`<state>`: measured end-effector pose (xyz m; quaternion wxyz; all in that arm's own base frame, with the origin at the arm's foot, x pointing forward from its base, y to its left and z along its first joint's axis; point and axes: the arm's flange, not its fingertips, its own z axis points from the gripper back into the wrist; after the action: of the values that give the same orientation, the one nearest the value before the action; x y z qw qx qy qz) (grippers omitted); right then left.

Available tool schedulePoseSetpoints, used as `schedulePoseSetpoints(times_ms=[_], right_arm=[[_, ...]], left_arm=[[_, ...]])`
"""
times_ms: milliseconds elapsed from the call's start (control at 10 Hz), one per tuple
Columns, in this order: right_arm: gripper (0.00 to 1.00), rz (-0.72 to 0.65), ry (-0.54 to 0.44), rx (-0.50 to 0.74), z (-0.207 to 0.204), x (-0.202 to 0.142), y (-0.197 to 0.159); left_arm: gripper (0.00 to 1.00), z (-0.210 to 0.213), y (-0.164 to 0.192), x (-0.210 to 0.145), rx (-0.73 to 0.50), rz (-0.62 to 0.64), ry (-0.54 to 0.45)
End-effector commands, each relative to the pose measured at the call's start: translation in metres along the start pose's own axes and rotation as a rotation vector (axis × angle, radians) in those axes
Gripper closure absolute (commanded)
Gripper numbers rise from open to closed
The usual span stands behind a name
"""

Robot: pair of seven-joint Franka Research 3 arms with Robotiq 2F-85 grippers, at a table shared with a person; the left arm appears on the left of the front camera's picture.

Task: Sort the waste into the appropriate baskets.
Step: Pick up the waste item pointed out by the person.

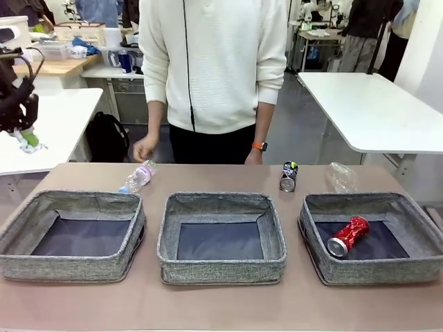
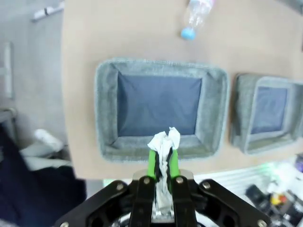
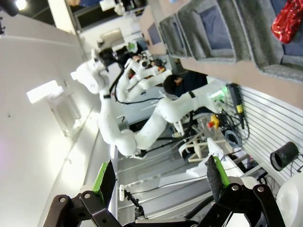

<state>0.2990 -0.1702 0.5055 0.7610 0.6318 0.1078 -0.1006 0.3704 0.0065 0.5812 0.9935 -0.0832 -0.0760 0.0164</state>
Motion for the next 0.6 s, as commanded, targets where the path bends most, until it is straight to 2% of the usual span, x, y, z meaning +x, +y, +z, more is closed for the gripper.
schedulePoseSetpoints(times_ms=[0, 100, 200, 500], right_arm=[[0.00, 0.011, 0.005, 0.007, -0.001, -0.001, 0.002], [0.00, 0.011, 0.005, 0.007, -0.001, -0.001, 0.002], [0.00, 0.011, 0.005, 0.007, -0.001, -0.001, 0.002], [0.00, 0.011, 0.005, 0.007, -0.001, -0.001, 0.002]], left_arm=[[1.00, -0.016, -0.002, -0.034, 0.024, -0.060, -0.157], [1.00, -0.019, -0.002, -0.029, -0.033, -0.085, -0.121], [1.00, 0.003, -0.004, -0.027, 0.014, -0.026, -0.064], [1.00, 0.003, -0.004, -0.027, 0.014, -0.026, -0.064]])
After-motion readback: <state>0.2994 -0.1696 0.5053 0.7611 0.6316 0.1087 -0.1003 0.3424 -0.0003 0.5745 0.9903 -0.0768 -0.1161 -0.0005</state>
